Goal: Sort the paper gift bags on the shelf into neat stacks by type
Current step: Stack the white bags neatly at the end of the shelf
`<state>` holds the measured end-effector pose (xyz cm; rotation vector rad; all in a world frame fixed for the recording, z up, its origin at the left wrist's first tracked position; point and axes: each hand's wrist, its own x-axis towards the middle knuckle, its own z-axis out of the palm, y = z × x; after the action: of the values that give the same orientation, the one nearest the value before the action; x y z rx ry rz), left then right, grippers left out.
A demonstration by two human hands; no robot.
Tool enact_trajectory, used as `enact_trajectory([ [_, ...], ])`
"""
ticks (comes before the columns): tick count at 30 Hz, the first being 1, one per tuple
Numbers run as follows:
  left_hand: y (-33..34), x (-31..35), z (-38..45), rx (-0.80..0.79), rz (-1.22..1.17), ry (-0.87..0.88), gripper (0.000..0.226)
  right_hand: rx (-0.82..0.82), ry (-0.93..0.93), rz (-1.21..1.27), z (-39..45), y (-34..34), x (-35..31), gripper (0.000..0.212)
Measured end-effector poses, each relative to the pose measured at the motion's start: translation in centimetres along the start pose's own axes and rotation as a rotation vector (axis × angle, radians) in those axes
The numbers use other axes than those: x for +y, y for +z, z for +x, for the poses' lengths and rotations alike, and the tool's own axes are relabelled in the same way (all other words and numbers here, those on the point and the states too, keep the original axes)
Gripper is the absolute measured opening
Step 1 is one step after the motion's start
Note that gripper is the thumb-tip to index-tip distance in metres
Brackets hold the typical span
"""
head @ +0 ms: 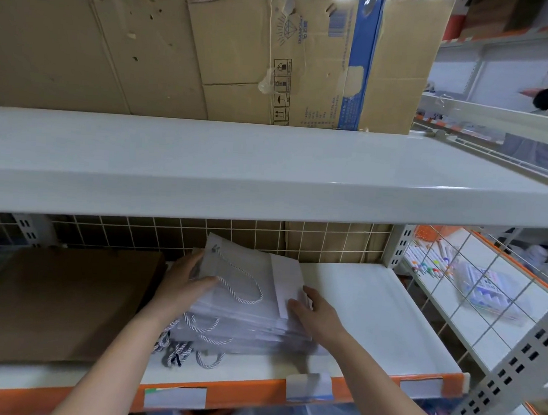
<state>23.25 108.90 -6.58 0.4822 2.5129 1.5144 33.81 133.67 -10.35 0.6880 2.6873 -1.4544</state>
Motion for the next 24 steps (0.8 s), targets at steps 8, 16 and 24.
enact_trajectory([
  [8, -0.1, 0.0, -0.8, 0.009, 0.111, -0.059, 0.050, 0.013, -0.084, -0.124, 0.0, 0.1, -1.2, 0.047],
  [16, 0.2, -0.1, -1.3, -0.022, 0.176, -0.051, 0.061, -0.015, -0.061, -0.266, 0.2, 0.6, -1.9, 0.034],
  [24, -0.9, 0.4, -1.9, -0.087, 0.315, -0.050, 0.075, 0.010, 0.038, -0.444, -0.3, 1.0, -3.7, 0.038],
])
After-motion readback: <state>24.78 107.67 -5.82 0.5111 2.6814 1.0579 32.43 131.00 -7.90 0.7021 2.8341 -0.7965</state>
